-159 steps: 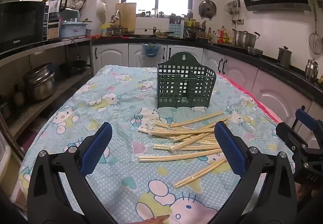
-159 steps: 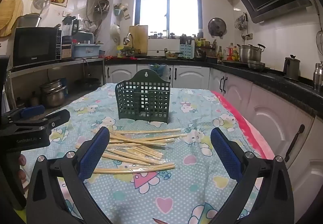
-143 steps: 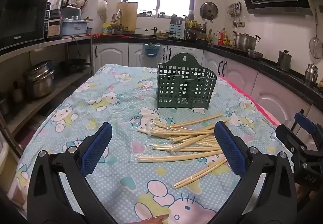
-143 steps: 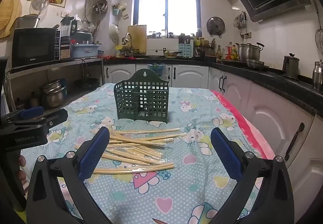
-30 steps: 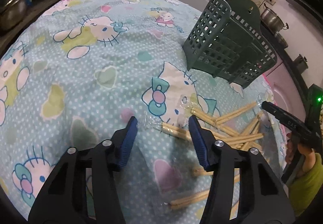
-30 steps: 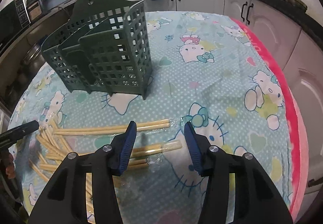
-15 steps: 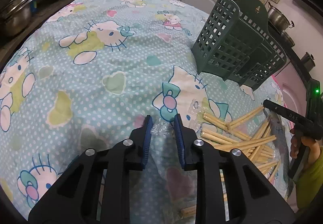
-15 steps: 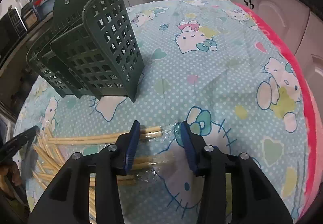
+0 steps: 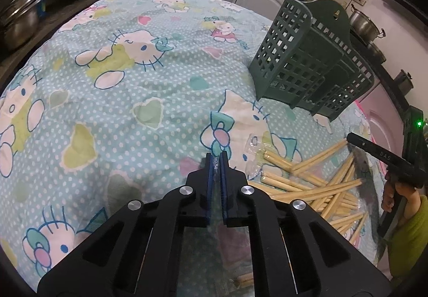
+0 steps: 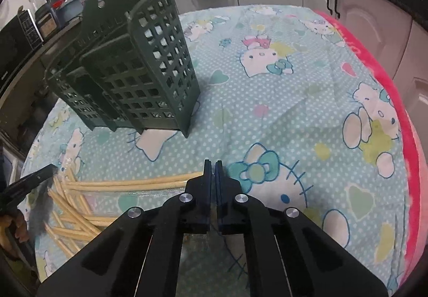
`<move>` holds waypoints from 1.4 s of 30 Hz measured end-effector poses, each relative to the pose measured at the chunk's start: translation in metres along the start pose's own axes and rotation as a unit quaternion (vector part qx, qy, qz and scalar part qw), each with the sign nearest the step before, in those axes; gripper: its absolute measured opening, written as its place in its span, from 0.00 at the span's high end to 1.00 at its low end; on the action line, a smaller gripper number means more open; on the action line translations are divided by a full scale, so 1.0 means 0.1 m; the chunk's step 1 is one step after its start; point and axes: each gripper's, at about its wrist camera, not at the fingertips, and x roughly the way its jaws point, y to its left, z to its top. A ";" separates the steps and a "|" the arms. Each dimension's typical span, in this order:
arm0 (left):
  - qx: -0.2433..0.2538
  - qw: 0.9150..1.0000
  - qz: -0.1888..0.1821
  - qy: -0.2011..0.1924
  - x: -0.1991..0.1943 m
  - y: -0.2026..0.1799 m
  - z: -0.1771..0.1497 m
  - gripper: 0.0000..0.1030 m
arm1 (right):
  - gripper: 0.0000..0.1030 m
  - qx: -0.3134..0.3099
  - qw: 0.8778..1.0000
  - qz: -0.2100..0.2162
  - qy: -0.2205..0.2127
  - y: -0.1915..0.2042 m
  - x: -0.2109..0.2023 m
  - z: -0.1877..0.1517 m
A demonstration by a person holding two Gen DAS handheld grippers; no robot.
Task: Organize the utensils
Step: 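Lift the chopsticks and carry both tools over the green caddy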
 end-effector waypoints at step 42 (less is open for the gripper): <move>0.135 0.975 -0.096 -0.146 -1.17 -1.14 0.87 0.99 | 0.97 -0.159 0.971 0.064 -0.168 1.36 -1.52 0.54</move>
